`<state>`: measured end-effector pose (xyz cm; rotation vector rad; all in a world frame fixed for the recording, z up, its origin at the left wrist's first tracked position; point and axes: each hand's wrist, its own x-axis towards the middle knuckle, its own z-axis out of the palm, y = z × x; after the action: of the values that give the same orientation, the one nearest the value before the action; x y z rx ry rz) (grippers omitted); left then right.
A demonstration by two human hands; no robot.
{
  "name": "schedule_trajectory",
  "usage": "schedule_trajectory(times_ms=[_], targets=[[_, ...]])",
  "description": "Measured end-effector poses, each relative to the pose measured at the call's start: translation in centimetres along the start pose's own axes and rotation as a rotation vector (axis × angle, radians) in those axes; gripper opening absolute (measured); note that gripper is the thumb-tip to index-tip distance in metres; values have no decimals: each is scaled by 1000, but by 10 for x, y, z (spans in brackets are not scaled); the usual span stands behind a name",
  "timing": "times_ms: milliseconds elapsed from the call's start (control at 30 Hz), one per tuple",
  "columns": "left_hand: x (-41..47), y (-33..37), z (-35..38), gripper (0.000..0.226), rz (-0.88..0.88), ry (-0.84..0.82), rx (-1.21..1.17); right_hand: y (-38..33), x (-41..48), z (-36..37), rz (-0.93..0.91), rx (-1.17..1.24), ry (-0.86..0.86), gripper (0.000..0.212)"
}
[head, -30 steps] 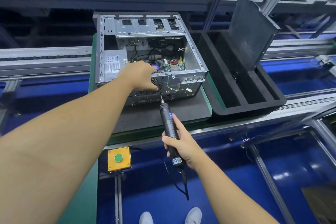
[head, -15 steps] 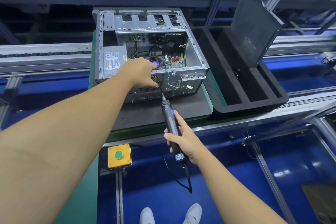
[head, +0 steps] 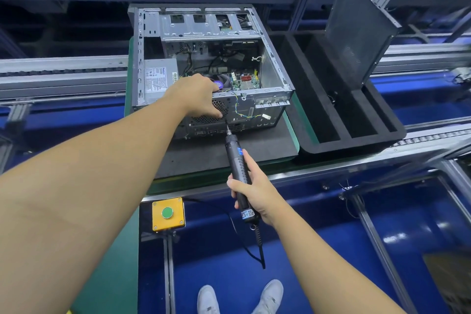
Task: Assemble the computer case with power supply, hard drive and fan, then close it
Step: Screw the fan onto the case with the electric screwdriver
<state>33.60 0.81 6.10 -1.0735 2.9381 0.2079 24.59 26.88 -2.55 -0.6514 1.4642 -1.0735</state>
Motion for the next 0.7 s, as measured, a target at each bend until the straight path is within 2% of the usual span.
schedule_trajectory(times_ms=[200, 333, 700], targets=[[1, 0, -1, 70, -9, -24, -10, -2, -1, 0, -8, 5, 2, 95], [1, 0, -2, 63, -19, -26, -19, -3, 1, 0, -4, -4, 5, 95], [0, 1, -3, 71, -47, -21, -3, -4, 7, 1, -14, 45, -15, 93]])
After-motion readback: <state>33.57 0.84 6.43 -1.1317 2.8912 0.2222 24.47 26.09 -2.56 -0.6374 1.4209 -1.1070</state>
